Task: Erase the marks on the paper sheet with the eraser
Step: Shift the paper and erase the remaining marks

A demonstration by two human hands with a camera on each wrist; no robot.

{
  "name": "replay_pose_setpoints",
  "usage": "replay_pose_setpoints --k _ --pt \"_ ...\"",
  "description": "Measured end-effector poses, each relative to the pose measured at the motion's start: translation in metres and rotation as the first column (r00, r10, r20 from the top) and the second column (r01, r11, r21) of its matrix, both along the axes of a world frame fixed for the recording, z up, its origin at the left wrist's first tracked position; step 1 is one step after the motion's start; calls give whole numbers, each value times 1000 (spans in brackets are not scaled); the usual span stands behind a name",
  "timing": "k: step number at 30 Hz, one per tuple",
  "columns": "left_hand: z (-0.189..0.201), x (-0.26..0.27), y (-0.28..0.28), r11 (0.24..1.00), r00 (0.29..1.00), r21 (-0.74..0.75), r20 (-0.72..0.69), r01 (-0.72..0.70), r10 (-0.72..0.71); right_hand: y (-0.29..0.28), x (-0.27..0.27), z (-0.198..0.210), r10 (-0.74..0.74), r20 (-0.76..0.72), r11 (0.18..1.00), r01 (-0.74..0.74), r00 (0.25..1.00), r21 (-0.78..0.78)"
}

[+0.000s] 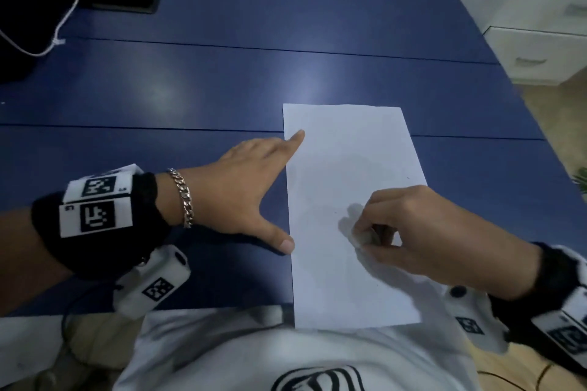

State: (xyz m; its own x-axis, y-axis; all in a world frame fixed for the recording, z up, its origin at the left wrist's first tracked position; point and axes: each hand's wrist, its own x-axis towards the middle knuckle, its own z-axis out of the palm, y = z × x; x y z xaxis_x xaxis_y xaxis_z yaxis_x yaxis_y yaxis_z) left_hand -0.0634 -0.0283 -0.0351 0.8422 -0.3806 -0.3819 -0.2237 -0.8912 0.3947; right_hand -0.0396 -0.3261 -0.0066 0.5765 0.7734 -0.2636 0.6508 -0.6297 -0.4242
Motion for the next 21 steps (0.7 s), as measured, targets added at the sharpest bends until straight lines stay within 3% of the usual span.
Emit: replay_pose_setpoints --k 3,6,9,13,18,21 --pt "-2 3 -1 998 999 57 37 -7 5 -2 -4 0 2 -15 1000 -2 1000 -9" --pt "-8 4 -11 981 999 189 -8 41 -41 3 -1 6 33 -22 999 -34 999 -36" --pt "-13 3 -16 962 997 265 -57 63 -49 20 10 13 84 10 996 -85 996 32" --pt "-14 2 -18 956 996 287 -83 64 -42 55 24 6 183 130 982 -188 974 28" --pt "-14 3 -18 947 996 313 -78 69 -47 81 41 0 132 258 991 -130 957 -23" --pt "-14 3 -18 948 995 311 -89 63 -37 78 26 3 255 100 967 -252 962 -43"
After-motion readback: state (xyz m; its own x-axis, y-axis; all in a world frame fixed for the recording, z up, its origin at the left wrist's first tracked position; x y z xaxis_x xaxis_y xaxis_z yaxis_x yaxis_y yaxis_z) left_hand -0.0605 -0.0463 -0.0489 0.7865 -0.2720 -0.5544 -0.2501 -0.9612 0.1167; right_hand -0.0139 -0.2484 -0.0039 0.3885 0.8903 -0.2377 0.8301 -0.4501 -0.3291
